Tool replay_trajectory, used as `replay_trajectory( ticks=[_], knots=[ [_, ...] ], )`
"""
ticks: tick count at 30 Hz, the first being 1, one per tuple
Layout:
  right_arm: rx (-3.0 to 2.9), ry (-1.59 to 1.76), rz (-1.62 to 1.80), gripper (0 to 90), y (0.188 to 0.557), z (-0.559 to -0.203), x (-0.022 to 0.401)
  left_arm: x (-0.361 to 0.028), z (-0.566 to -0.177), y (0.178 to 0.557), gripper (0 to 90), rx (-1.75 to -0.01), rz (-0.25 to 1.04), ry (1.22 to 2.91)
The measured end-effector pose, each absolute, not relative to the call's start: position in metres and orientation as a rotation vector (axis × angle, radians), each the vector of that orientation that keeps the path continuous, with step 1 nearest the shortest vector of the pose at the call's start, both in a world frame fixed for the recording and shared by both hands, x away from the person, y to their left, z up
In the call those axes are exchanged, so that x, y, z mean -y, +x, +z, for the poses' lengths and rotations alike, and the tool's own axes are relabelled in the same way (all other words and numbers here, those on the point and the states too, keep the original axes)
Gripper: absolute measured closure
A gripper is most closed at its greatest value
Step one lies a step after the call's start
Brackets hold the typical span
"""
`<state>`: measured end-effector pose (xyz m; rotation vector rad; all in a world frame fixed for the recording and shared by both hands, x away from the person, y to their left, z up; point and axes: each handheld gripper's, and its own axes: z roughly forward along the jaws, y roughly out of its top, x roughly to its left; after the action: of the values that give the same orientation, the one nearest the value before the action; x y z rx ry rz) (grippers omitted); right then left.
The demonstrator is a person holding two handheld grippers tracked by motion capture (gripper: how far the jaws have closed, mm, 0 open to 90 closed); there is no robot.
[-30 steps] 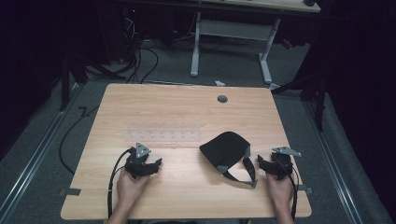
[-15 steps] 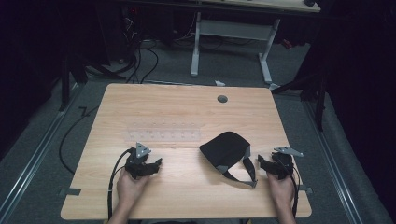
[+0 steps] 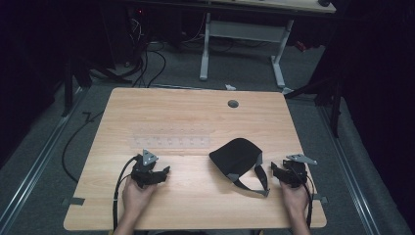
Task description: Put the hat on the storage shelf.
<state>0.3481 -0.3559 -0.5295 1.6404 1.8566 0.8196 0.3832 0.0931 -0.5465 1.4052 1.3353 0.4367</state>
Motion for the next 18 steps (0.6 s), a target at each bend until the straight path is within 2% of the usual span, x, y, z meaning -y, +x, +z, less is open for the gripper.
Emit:
replay_trajectory(
  ticks=[12, 18],
  knots=[
    [-1.847, 1.633, 0.926, 48.9, 0.341, -0.522, 0.356, -0.093, -0.547, 0.383, 31.4, -1.333, 0.438, 1.409],
    [-1.878, 1.571, 1.026, 46.2, 0.33, -0.507, 0.35, -0.093, -0.547, 0.383, 31.4, -1.333, 0.438, 1.409]
  ],
)
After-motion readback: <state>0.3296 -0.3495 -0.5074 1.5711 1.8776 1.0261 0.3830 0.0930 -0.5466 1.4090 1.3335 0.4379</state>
